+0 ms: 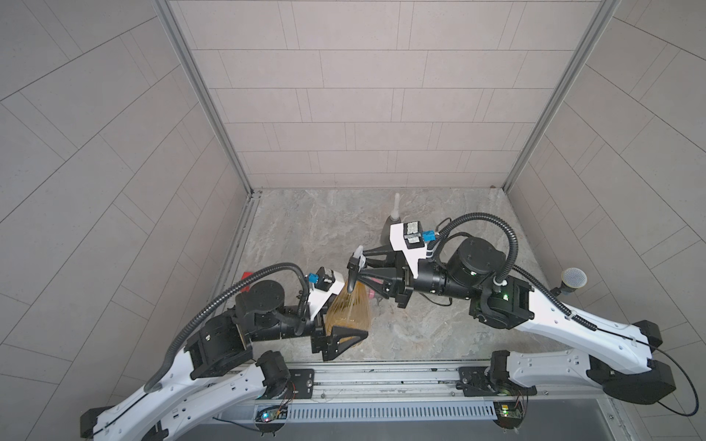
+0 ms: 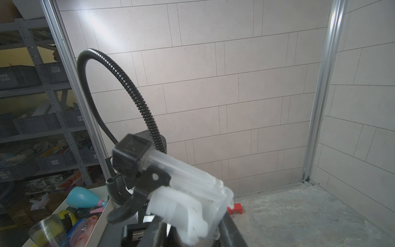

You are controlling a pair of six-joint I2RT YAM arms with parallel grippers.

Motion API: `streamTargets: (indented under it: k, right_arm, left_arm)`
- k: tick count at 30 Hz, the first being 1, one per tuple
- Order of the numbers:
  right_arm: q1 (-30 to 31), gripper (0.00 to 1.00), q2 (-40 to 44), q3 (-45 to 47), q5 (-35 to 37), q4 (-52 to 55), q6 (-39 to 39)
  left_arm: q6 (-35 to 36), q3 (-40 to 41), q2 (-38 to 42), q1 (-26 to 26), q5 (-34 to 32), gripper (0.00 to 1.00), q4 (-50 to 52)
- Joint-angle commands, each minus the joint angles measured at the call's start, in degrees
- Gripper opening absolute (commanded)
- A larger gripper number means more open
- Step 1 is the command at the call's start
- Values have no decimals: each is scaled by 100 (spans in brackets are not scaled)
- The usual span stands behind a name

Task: Attach spray nozzles to spray bottles
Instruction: Insert the spray nozzle into the spray bottle, then screw the spray nozzle on the spray bottle.

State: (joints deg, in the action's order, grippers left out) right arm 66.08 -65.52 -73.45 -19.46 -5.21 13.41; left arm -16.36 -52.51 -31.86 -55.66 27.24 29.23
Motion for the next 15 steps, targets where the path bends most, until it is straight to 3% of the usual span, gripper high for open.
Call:
streamTargets:
  k: [1, 8, 15]
  right_arm:
    - [194, 26, 18, 109, 324, 273, 5]
    - [571, 24, -110, 37, 1039, 764, -5]
    - [1570, 28, -408, -69, 3239, 1145, 233]
  left_arm:
    - [-122, -386, 152, 2, -568, 0, -609]
    - [301, -872, -52, 1, -964, 0, -106]
    - [471, -723, 48, -3, -1659, 0, -376]
